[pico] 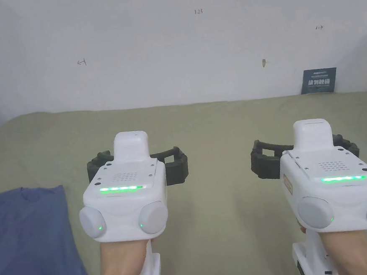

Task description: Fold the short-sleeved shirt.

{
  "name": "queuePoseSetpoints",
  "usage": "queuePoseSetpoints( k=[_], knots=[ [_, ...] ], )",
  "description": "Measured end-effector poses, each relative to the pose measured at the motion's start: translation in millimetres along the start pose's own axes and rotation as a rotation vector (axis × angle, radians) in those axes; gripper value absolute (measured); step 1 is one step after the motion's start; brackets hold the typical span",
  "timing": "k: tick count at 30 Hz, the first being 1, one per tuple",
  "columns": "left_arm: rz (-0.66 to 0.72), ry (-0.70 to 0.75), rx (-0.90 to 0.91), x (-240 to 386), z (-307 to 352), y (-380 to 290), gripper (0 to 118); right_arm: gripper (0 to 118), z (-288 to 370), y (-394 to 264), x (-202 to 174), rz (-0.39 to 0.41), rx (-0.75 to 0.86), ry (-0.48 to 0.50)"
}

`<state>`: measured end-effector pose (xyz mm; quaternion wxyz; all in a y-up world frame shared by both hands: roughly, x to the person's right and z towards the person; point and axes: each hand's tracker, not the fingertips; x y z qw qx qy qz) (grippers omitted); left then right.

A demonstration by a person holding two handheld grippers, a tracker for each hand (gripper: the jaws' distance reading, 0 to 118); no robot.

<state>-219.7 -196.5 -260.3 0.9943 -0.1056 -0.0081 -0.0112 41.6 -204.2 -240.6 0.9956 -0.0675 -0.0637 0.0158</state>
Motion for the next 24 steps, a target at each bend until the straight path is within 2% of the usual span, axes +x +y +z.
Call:
queuePoseSetpoints(
  k=[24],
  knots=[
    [0.004,0.003,-0.008,-0.6,2.3,-0.2,118,118,0.2,-2.9,-2.8,0.000,-0.006,0.002]
  ],
)
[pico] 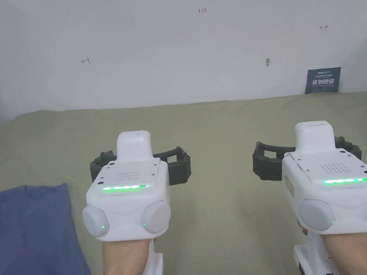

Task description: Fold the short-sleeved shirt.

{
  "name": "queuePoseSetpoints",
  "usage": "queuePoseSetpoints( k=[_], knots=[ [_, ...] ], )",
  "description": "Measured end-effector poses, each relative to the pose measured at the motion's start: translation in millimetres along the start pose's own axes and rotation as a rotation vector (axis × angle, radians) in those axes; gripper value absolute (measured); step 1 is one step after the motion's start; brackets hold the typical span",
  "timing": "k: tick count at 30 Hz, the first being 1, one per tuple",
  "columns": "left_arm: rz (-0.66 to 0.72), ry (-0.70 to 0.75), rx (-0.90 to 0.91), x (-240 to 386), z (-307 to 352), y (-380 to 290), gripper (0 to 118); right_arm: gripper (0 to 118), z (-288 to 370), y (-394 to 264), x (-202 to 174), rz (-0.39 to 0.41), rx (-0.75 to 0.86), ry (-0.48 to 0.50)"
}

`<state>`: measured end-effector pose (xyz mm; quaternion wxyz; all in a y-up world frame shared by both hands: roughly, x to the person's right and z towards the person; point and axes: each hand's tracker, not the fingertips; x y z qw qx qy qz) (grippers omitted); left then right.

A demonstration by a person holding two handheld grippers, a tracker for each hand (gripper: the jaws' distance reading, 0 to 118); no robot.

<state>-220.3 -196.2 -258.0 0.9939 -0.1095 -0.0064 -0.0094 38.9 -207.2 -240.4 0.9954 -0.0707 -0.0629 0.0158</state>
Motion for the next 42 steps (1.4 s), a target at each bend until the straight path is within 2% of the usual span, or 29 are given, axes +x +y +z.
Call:
queuePoseSetpoints(
  k=[9,11,16,22,34,42],
  knots=[
    [0.002,0.007,-0.006,-2.4,1.0,-2.2,118,118,-1.1,-1.2,-0.4,-0.032,0.005,-0.043],
    [0.003,0.006,-0.007,-3.0,1.1,-2.5,118,118,-0.5,-2.4,1.7,-0.037,0.026,-0.028],
    [0.003,0.006,-0.004,-2.9,0.0,-2.4,118,118,0.8,-1.9,-0.4,0.014,0.038,-0.023],
    [0.002,0.006,-0.003,-2.7,-0.2,-2.2,118,118,1.6,-1.7,0.0,0.003,0.033,-0.012],
    [-0.004,-0.005,0.022,-4.8,5.2,-2.8,118,118,3.3,-1.6,1.9,0.031,0.081,-0.073],
    [-0.012,0.003,0.029,-4.3,4.0,-0.8,118,118,3.1,1.3,3.8,0.020,0.052,-0.039]
  ],
)
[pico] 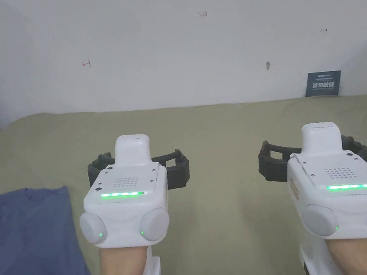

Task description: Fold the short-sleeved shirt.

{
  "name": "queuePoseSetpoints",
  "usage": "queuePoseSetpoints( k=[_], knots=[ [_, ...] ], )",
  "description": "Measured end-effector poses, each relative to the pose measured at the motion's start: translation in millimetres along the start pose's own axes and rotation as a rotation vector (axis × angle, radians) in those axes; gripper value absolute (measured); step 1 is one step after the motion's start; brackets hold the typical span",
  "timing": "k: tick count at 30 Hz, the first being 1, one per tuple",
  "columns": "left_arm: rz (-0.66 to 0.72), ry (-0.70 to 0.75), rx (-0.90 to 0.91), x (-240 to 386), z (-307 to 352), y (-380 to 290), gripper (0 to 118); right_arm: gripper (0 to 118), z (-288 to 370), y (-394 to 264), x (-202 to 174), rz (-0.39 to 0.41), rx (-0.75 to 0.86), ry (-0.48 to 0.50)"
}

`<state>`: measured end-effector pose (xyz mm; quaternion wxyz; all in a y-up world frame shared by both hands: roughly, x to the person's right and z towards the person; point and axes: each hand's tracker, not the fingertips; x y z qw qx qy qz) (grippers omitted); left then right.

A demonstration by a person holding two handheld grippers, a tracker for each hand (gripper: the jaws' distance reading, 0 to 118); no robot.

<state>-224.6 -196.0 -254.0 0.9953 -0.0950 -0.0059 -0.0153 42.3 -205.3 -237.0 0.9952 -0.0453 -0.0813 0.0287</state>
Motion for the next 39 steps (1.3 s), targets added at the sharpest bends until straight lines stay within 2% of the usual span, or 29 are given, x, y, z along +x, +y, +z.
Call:
queuePoseSetpoints(
  k=[19,20,21,22,23,24,25,26,27,28,30,39],
  knots=[
    [0.011,0.008,-0.012,-0.4,2.3,-2.8,118,118,1.8,-0.5,-0.2,-0.006,-0.009,0.004],
    [0.009,0.012,-0.011,-0.7,2.4,-2.0,114,117,1.9,-0.4,-0.3,-0.008,-0.006,0.005],
    [0.004,0.021,-0.012,-0.7,2.4,-1.1,105,113,2.6,0.5,0.4,-0.011,-0.004,0.001],
    [-0.003,0.020,-0.012,-0.3,2.7,-0.4,73,98,5.2,1.2,0.7,-0.016,0.002,-0.002],
    [-0.010,0.025,-0.006,-0.5,3.6,0.1,0,47,8.6,1.6,0.0,-0.017,0.020,-0.022],
    [-0.044,0.075,-0.013,3.4,-1.2,-0.2,0,7,9.9,1.9,-1.1,-0.006,0.032,-0.037],
    [-0.028,0.067,0.002,7.7,-4.6,3.0,0,7,7.8,2.9,-1.6,0.016,0.025,-0.082],
    [-0.031,-0.003,-0.026,7.0,-7.1,3.5,0,7,5.1,4.1,-4.1,0.006,0.052,-0.079],
    [-0.016,-0.015,-0.043,8.7,-8.9,5.4,0,7,3.4,4.8,-2.9,-0.010,0.020,-0.036],
    [-0.023,-0.003,-0.031,12.4,-10.2,6.1,0,7,1.9,5.3,-2.8,-0.020,0.004,-0.015],
    [-0.034,-0.010,-0.028,12.3,-5.0,1.7,0,7,2.4,6.7,0.3,-0.006,0.012,-0.045],
    [0.017,-0.005,-0.054,-1.1,-8.2,-2.0,0,7,2.1,8.6,5.6,0.000,-0.041,-0.032]
  ],
)
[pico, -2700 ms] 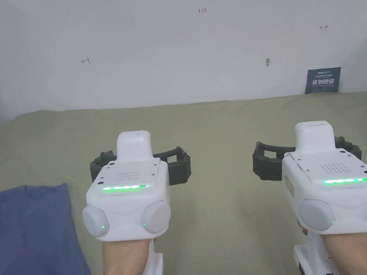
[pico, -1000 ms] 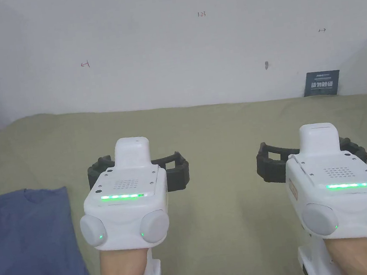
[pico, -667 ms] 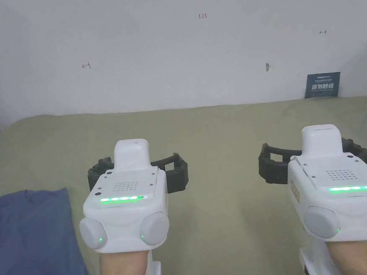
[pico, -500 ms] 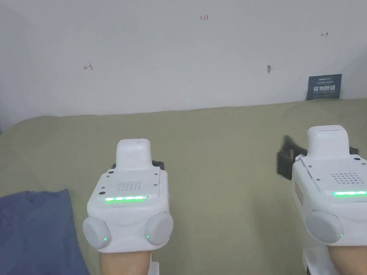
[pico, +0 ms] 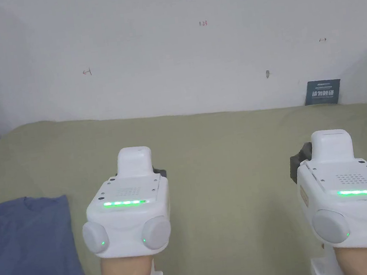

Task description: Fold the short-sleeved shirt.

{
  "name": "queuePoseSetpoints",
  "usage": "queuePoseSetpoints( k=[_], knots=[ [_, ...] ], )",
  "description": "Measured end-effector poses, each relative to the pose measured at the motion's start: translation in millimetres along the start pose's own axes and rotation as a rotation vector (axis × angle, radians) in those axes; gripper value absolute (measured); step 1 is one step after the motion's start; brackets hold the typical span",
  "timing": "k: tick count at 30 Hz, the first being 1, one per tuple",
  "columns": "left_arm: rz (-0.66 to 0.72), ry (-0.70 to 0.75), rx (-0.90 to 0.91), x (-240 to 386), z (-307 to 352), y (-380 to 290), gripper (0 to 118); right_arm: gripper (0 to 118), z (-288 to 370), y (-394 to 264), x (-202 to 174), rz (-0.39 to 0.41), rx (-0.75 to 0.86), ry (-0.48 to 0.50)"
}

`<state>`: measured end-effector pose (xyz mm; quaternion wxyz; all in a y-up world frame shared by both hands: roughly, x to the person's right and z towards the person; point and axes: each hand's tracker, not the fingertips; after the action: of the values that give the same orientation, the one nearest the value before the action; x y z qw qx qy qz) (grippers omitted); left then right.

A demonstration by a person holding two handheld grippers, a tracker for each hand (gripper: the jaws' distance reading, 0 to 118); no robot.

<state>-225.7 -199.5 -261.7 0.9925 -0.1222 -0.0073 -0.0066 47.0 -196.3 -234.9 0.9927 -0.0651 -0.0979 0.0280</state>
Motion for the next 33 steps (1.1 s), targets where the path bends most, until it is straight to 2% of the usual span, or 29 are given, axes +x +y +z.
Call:
queuePoseSetpoints(
  k=[5,8,11,14,16,22,26,33],
  knots=[
    [0.015,0.057,0.001,-35.7,2.5,3.7,0,7,-8.1,3.8,-22.1,0.027,-0.008,0.040],
    [0.010,0.134,-0.005,-72.5,7.3,7.0,0,7,-14.1,7.8,-54.1,0.003,-0.012,0.117],
    [0.028,0.218,-0.012,-109.7,20.7,7.2,0,7,-19.3,10.7,-100.2,-0.017,-0.020,0.230],
    [0.050,0.329,-0.018,-158.1,43.6,4.5,0,7,-17.3,11.9,-153.7,0.017,-0.015,0.343],
    [0.058,0.406,-0.032,-185.9,56.4,2.7,0,7,-11.0,12.8,-187.0,0.003,-0.021,0.433],
    [0.083,0.596,-0.064,-254.9,100.3,-9.6,0,7,2.5,10.1,-269.0,0.005,-0.040,0.621],
    [0.105,0.657,-0.082,-284.3,117.0,-15.2,0,7,12.1,7.1,-300.3,0.011,-0.053,0.708],
    [0.137,0.687,-0.108,-307.7,120.9,-24.7,0,7,10.8,-1.7,-328.9,0.044,-0.080,0.758]
  ],
)
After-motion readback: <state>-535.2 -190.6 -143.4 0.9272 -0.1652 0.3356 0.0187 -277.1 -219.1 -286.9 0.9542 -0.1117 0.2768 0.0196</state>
